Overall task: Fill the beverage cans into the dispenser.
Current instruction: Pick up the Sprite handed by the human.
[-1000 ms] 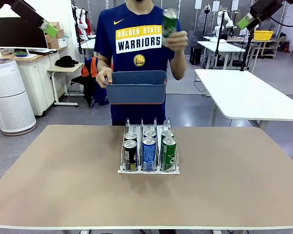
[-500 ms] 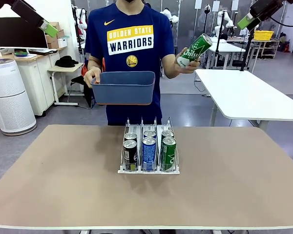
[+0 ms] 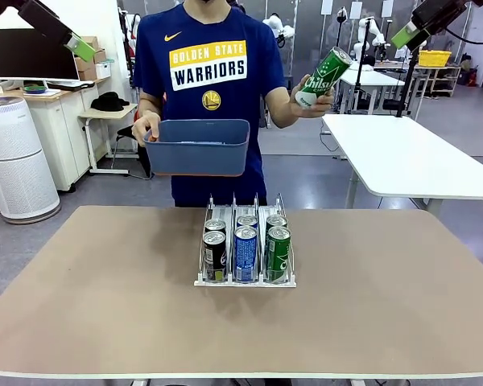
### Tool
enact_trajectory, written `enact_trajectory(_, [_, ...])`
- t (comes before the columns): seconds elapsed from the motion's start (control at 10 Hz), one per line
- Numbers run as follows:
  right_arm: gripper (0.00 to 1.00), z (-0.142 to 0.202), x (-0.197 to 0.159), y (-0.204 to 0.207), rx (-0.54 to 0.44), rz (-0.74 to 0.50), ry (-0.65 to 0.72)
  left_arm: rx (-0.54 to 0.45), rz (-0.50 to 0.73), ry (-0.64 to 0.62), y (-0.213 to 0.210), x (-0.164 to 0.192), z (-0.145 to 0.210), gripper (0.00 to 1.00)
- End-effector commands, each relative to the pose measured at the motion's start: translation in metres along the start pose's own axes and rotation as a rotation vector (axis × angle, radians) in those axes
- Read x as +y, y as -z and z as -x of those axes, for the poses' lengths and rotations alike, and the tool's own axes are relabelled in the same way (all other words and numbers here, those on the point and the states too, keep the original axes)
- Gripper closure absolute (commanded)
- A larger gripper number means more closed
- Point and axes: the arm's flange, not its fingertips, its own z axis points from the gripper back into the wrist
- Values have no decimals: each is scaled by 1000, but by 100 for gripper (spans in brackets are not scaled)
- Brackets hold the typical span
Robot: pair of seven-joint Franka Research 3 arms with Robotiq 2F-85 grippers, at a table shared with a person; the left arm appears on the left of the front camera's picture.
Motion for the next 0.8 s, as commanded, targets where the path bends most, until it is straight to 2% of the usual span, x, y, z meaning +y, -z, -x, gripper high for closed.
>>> enact_trajectory(0.0, [0,0,2,-1,-4,-4,9,2,1,-4,0,1,3,0])
enact_trajectory(0.5, [0,0,2,-1,-4,-4,9,2,1,-4,0,1,3,0])
enact_trajectory(0.7, [0,-3,-3,5,25,2,16,2,1,-4,0,1,3,0])
